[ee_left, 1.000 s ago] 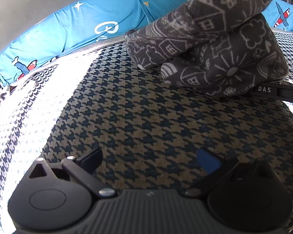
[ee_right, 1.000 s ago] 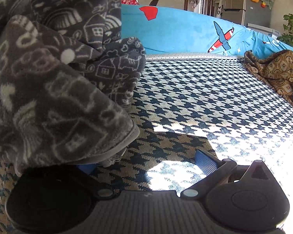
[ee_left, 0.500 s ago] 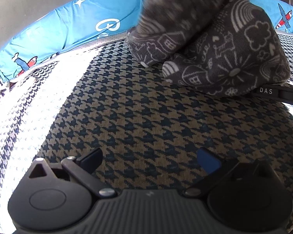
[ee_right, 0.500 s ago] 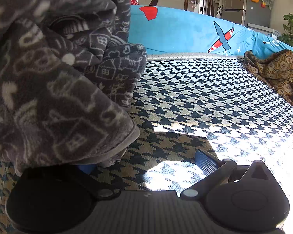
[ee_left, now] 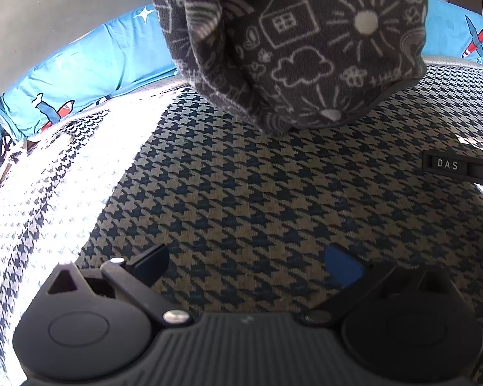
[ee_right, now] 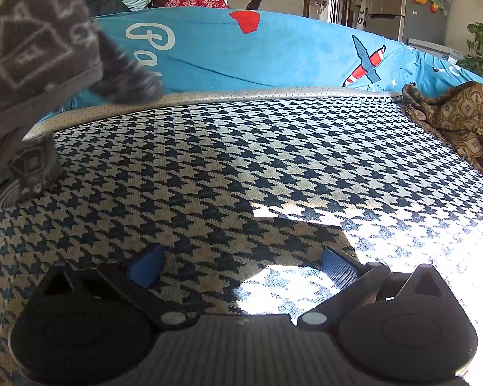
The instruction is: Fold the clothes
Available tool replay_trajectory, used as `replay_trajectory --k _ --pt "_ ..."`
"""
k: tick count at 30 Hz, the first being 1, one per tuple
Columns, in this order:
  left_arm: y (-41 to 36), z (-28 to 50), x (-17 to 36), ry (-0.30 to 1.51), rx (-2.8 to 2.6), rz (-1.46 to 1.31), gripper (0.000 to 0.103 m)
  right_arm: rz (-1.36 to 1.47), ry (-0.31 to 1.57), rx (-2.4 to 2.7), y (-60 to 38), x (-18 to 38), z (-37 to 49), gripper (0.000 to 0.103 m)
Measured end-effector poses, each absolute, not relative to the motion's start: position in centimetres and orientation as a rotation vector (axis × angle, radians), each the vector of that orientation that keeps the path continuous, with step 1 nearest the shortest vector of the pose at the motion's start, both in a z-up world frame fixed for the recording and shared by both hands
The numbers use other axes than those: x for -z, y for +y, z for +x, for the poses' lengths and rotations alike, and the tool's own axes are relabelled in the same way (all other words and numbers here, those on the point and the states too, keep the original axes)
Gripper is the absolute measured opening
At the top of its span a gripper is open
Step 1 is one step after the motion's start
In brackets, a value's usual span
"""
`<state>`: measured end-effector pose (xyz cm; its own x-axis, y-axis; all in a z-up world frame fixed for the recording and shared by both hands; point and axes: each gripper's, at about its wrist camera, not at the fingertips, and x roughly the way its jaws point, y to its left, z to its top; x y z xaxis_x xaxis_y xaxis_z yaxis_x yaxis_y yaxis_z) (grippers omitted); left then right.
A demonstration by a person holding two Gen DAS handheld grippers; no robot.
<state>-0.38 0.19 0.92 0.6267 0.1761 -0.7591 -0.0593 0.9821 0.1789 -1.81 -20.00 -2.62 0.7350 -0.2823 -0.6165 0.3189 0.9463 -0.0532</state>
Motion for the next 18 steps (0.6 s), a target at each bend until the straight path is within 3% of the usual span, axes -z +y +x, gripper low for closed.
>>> replay_trajectory --k 18 --pt "0.9 -0.3 0.2 0.906 -0.133 0.174 0.103 0.055 0.670 0.332 -20.0 2.7 -1.7 0.103"
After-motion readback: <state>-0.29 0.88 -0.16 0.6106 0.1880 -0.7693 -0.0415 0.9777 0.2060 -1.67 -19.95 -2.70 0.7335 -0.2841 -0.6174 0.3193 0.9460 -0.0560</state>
